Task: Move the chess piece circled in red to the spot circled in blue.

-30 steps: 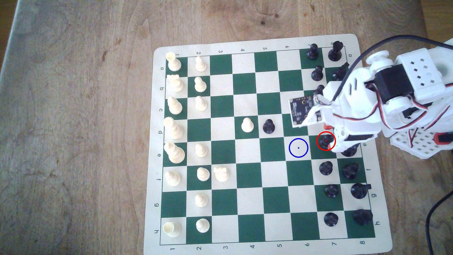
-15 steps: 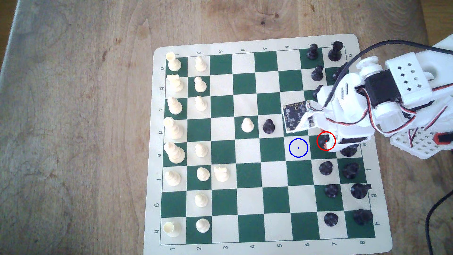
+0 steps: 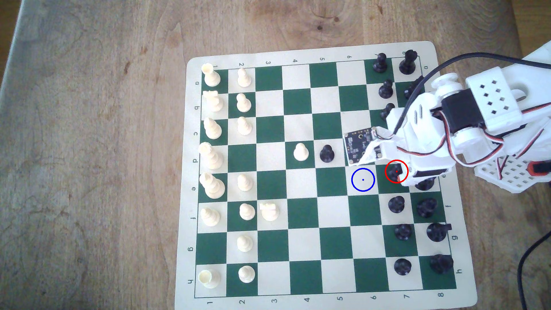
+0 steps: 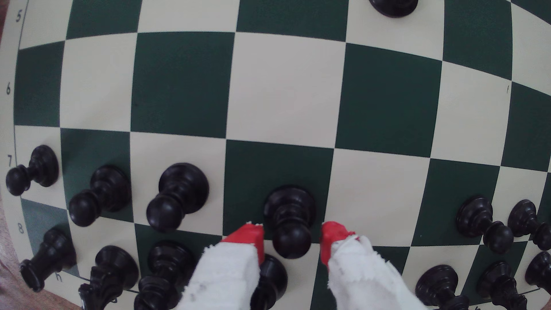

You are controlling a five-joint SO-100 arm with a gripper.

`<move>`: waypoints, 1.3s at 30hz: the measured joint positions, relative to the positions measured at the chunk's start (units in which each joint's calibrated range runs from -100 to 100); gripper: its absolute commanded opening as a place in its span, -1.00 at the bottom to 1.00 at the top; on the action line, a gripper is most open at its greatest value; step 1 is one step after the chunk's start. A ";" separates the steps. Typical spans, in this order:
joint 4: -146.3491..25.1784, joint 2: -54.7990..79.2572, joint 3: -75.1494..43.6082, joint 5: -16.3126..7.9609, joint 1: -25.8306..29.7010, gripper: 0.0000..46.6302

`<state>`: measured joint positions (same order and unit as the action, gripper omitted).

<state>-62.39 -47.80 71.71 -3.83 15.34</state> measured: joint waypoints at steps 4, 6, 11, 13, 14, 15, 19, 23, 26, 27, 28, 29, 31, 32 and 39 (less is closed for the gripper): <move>0.40 0.25 0.00 0.00 0.00 -0.74; 0.40 0.25 0.00 0.00 0.00 -0.89; 0.40 0.25 0.00 0.00 0.00 -0.99; 0.40 0.25 0.00 0.00 0.00 -0.99; 0.40 0.25 0.00 0.00 0.00 -0.99; 0.40 0.25 0.00 -0.10 0.07 -0.99; -2.55 0.25 -1.99 -0.88 0.81 -0.99; -3.43 3.77 -8.95 -0.98 0.15 -0.99; -2.63 7.54 -13.65 -1.81 -0.29 -0.99; -0.72 11.81 -17.17 -2.34 -0.44 -0.99; 0.08 13.24 -18.17 -2.54 -0.44 -0.99; 1.04 14.58 -18.62 -2.74 -0.44 -0.99; 3.75 17.68 -19.34 -3.03 -0.37 -0.99; 5.10 19.61 -19.52 -3.17 -0.37 -0.99; 6.69 22.87 -19.52 -3.27 -0.44 -0.99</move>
<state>-55.70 -24.93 52.19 -7.11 14.90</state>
